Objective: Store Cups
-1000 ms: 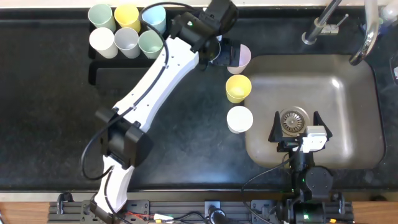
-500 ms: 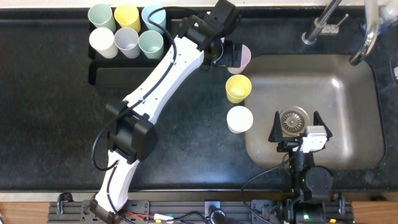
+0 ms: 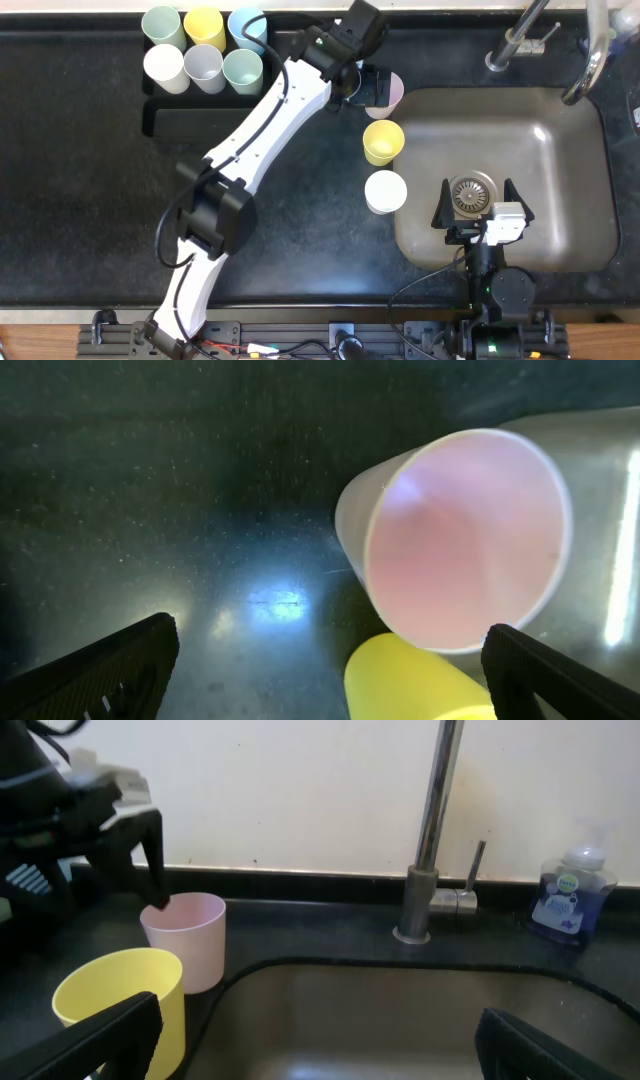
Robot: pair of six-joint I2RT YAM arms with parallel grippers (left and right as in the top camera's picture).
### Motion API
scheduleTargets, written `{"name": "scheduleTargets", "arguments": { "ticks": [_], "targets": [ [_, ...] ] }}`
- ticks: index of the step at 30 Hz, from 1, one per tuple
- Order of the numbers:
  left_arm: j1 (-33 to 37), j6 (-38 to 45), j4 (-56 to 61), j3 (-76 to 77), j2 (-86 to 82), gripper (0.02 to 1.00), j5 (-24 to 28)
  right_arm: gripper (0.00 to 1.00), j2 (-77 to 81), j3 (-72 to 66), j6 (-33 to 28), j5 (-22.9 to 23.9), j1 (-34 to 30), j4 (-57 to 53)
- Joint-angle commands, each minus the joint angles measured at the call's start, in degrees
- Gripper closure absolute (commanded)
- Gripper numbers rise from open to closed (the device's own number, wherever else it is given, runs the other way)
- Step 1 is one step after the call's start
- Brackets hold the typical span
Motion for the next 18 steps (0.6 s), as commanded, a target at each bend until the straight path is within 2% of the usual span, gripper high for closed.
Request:
{"name": "scheduleTargets", "arguments": {
  "ticks": [1,6,7,8,10,11,14,18],
  "targets": [
    [0.24,-1.46,0.26,1.2,2.67,0.018,0.79,0.005,-0.33,-0.74,-0.15,-0.39,-0.07,0.24],
    [0.24,-1.66,1.92,1.2,3.5,0.018,0.79,0.005,-0.33,-0.76,-0.15,-0.39,-0.07,0.24],
    [0.24,-1.66,2.27,1.2,3.48,0.042,0.79,0.003,-0.33,-0.76,-0.15,-0.39,-0.07,0.24],
    [0.24,-1.66,2.58,1.2,3.48,0.163,0.79,0.005,-0.33,-0.76,-0.15,-0.39,-0.07,0.24],
    [0.24,-1.66,3.17,1.2,3.48,0.601,0.81,0.005,-0.33,-0.76,-0.15,-0.39,-0.07,0.24],
    [0.24,-1.64,3.43,1.2,3.48,0.787,0.81,0.005,-0.33,-0.76,-0.15,-0.39,-0.07,0.24],
    [0.28,-1.62,4.26,1.46,3.48,0.982,0.79,0.005,-0.33,-0.76,-0.15,-0.39,-0.07,0.24],
    [0.57,-1.62,3.69,4.42,3.34,0.985,0.81,0.005,-0.33,-0.74,-0.15,-0.39,-0.07,0.24]
  ]
}}
